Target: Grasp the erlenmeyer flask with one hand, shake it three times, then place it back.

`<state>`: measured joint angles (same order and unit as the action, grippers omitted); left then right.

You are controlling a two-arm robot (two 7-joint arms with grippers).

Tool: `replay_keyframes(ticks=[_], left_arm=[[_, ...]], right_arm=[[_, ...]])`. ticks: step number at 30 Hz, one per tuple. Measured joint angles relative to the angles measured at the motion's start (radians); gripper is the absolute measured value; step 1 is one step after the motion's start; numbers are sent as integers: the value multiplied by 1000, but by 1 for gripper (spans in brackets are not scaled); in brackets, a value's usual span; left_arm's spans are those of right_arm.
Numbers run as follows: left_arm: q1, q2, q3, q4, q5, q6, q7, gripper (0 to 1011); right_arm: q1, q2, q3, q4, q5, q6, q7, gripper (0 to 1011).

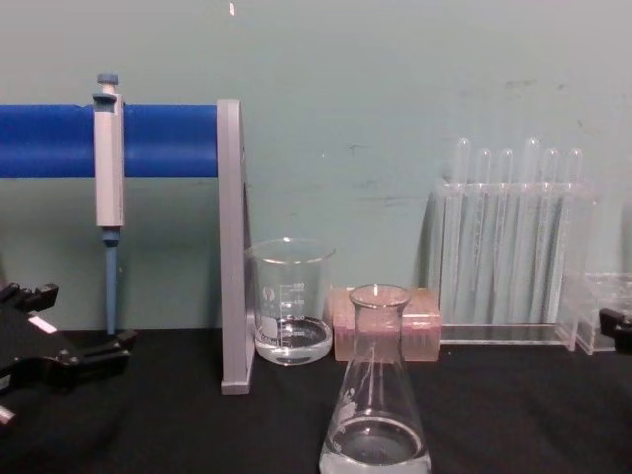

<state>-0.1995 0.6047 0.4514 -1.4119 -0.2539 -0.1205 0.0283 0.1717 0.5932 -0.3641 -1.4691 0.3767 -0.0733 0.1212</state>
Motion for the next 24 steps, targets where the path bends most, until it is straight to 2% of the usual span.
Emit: replay_keyframes(ticks=[3, 6, 12, 24], left_arm=[[0, 0, 0, 0, 0, 0, 0, 1001], [0, 0, 0, 0, 0, 0, 0, 1001], [0, 0, 0, 0, 0, 0, 0, 1001], [0, 0, 0, 0, 0, 0, 0, 1001]], right_arm=[[-4, -4, 12, -7, 24, 12, 21, 1003], [-10, -10, 28, -18, 65, 33, 65, 1003], [-13, -16, 40, -31, 109, 55, 138, 1003], [3, -32, 25, -35, 133, 79, 271, 1003]])
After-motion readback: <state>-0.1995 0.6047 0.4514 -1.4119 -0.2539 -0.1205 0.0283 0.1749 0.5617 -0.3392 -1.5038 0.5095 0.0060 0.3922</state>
